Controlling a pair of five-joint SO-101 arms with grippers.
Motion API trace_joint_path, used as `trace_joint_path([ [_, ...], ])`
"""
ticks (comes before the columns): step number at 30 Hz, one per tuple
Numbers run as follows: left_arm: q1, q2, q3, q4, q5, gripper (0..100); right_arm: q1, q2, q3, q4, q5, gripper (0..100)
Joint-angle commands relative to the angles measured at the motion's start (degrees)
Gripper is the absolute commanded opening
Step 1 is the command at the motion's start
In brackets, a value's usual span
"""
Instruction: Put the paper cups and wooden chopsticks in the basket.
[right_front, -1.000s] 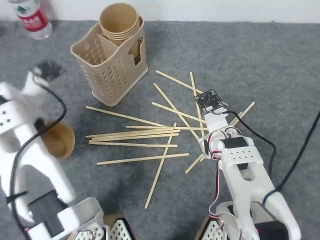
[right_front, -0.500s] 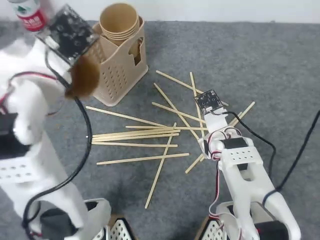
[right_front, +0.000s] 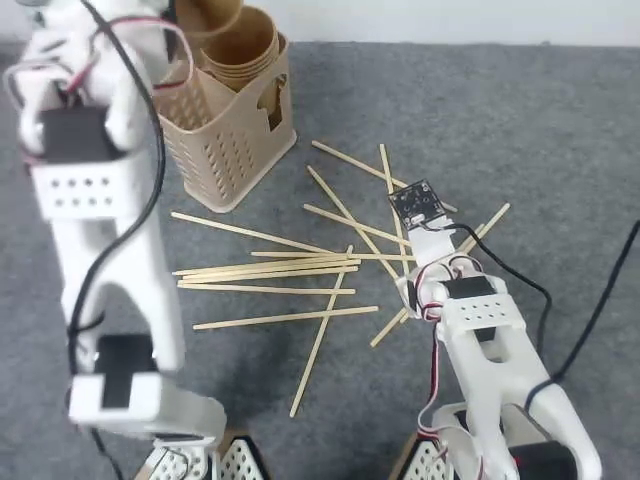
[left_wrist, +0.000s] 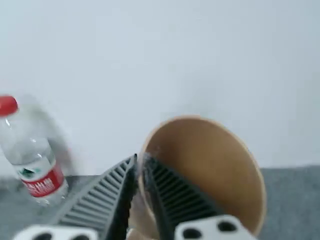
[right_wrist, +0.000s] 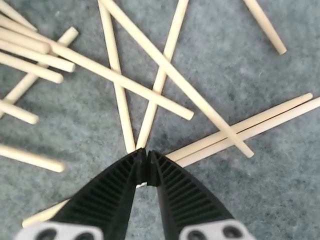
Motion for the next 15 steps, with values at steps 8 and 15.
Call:
trace_joint_path([
  [8, 1.7, 17.4, -19.3, 0.5, 19.3, 1, -0.2, -1.9, -0.4, -1.9, 0.8, 0.9],
  [15, 5.2, 22.9, -24.0, 5.1, 19.3, 1, 0.0, -1.9, -0.4, -3.1, 0.8, 0.9],
])
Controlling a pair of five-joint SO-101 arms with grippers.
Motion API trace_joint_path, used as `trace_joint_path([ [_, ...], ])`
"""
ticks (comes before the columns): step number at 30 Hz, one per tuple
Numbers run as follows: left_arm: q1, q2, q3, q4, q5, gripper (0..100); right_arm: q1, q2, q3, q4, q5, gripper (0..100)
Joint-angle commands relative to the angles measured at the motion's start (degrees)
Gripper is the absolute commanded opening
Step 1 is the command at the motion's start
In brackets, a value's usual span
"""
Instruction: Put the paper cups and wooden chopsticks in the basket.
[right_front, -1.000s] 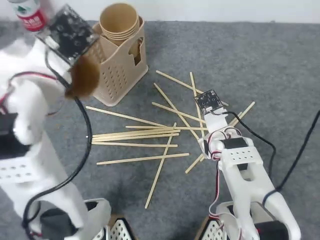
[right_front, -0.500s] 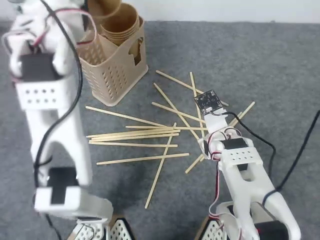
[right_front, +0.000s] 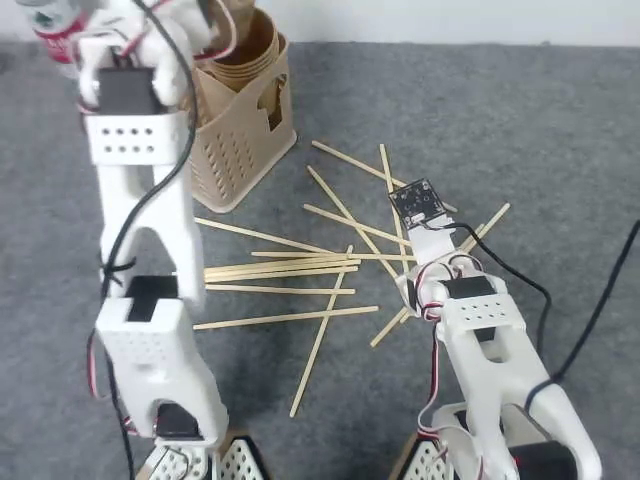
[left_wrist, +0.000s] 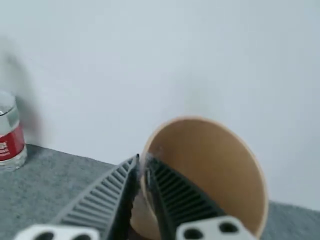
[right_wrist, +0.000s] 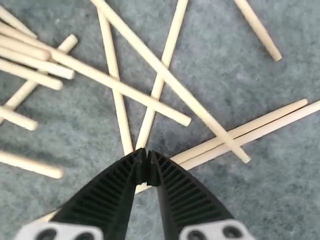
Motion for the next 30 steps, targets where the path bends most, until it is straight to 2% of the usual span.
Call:
trace_joint_path([
  [1, 2.1, 1.5, -3.2, 0.4, 0.8, 1, 0.0, -1.9, -0.4, -1.3, 0.8, 0.9],
  [8, 1.8, 6.0, -3.7, 0.4, 0.3, 4, 0.0, -1.9, -0.4, -1.3, 0.8, 0.9],
  [14, -0.8, 1.0, -3.7, 7.6, 0.2, 27, 0.0, -1.8, -0.4, -1.3, 0.8, 0.9],
  [16, -2.2, -1.5, -3.7, 8.2, -0.8, 27, 0.0, -1.8, -0.4, -1.3, 0.8, 0.9],
  [20, -3.9, -4.0, -3.2, 8.1, -8.4, 25, 0.0, -1.8, -0.4, -1.3, 0.8, 0.9],
  [24, -3.4, 0.9, -3.2, 4.9, -15.8, 24, 0.0, -1.8, 0.2, -1.4, 0.8, 0.9],
  [28, -2.8, 8.5, -3.6, -2.1, -15.1, 24, -0.2, -1.8, 0.4, -1.4, 0.8, 0.9],
  [30, -1.7, 11.9, -3.6, -2.4, -14.7, 24, -0.1, -1.8, 0.5, -1.4, 0.8, 0.9],
])
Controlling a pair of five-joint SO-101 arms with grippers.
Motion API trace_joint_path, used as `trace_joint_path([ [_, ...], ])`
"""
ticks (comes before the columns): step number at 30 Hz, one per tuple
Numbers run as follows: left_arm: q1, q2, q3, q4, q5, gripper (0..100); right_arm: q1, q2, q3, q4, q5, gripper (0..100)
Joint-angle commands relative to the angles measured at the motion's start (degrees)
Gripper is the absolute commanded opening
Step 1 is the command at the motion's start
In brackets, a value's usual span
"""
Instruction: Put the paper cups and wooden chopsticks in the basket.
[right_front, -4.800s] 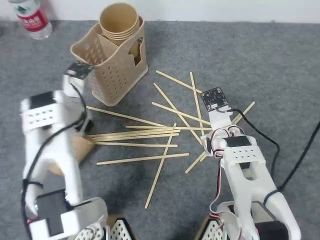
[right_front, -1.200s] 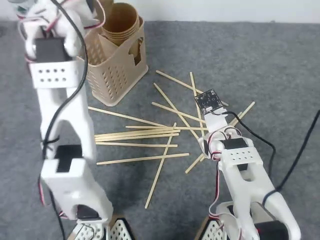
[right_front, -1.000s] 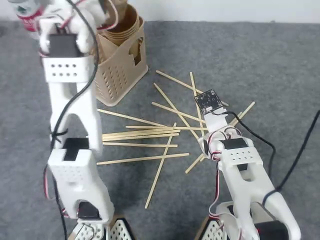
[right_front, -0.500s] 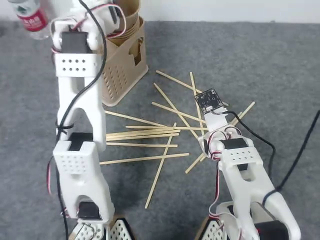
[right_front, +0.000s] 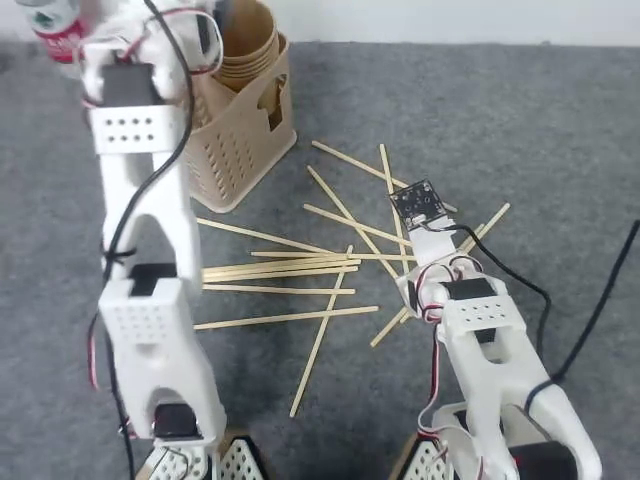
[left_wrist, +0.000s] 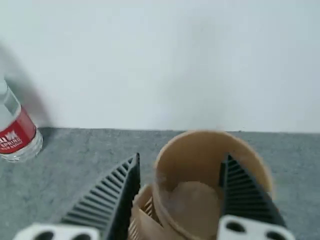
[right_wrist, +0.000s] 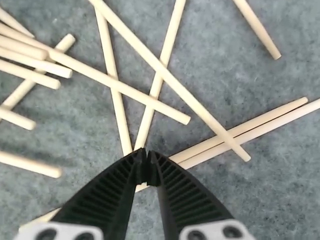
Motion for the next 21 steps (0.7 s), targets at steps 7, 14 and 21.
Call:
trace_joint_path([
  [7, 2.3, 12.3, -3.5, -1.1, 0.1, 24, -0.3, -1.8, -0.4, -2.2, 0.8, 0.9],
  [14, 3.4, 8.0, -25.5, 6.2, 0.2, 24, -0.4, -1.8, -0.4, -2.6, 0.8, 0.9],
  [21, 2.6, 2.5, -36.6, 26.8, -0.7, 24, -0.2, -1.8, -0.3, -2.2, 0.8, 0.9],
])
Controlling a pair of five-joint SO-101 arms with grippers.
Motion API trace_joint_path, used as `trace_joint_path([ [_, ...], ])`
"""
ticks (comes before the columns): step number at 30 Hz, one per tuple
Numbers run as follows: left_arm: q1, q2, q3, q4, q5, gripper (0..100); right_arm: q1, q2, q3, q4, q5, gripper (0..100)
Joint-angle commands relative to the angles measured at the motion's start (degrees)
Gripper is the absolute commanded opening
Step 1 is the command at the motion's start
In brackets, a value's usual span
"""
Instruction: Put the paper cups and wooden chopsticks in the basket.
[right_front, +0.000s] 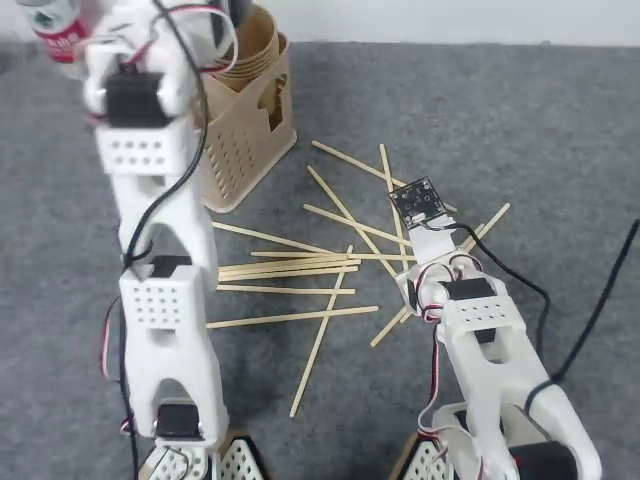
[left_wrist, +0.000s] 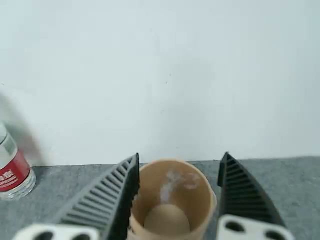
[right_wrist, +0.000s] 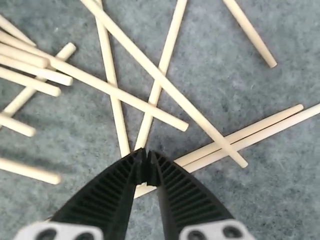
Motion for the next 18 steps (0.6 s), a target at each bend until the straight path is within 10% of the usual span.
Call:
trace_joint_path([
  [1, -1.0, -8.4, -3.7, 17.0, -3.6, 24, -0.1, -1.8, -0.3, -0.7, 0.8, 0.9],
  [7, -1.7, -15.2, 5.7, 23.0, -23.4, 24, -0.3, -1.8, -0.3, -0.7, 0.8, 0.9],
  [18, 13.3, -42.9, 61.8, 22.0, -39.6, 24, 0.0, -1.8, -0.3, -0.7, 0.8, 0.9],
])
